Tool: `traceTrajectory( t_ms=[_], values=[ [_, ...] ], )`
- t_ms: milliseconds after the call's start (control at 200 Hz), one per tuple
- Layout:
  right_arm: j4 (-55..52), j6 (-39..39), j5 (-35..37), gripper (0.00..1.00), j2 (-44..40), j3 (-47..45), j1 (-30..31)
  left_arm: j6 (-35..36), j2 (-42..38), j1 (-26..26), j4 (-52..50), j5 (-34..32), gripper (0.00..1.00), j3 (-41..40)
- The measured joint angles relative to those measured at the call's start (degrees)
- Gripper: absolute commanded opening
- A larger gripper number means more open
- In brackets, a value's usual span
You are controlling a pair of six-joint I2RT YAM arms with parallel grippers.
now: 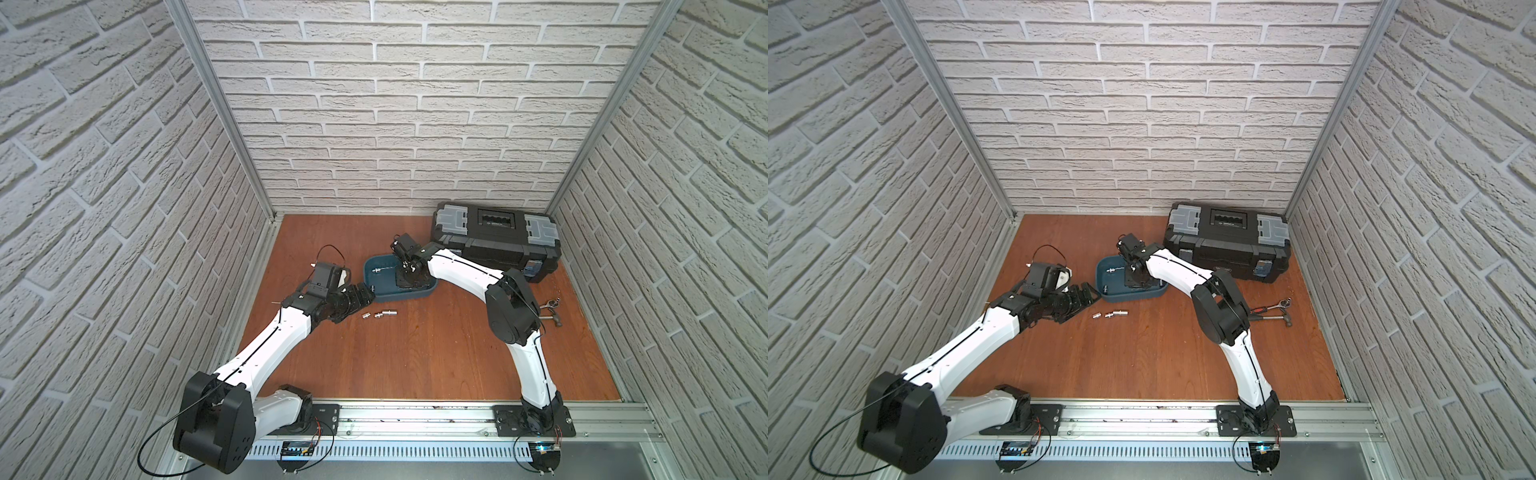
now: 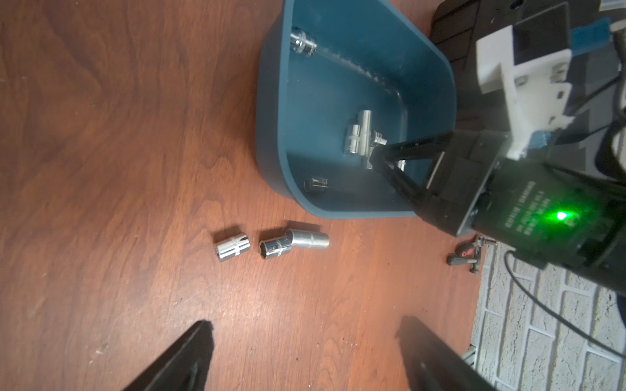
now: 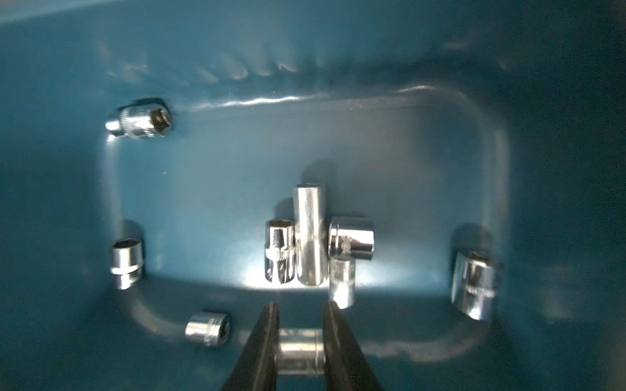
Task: Put the socket on the desktop into the storage box
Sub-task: Place the socket head in the storage box.
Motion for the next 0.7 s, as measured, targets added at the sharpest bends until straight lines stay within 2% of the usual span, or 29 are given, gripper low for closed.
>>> traceTrajectory(
  t_ms=[460, 700],
  values=[
    [-1.9, 0.35, -0.17, 0.26, 1.92, 2.14, -1.4, 0.02, 1.44, 0.0, -0.61, -0.5, 0.86, -1.66],
    [-2.34, 0.79, -0.15, 0.39, 1.99, 2.16, -1.46, 0.07, 2.6, 0.0, -1.22, -1.4, 0.84, -1.66]
  ],
)
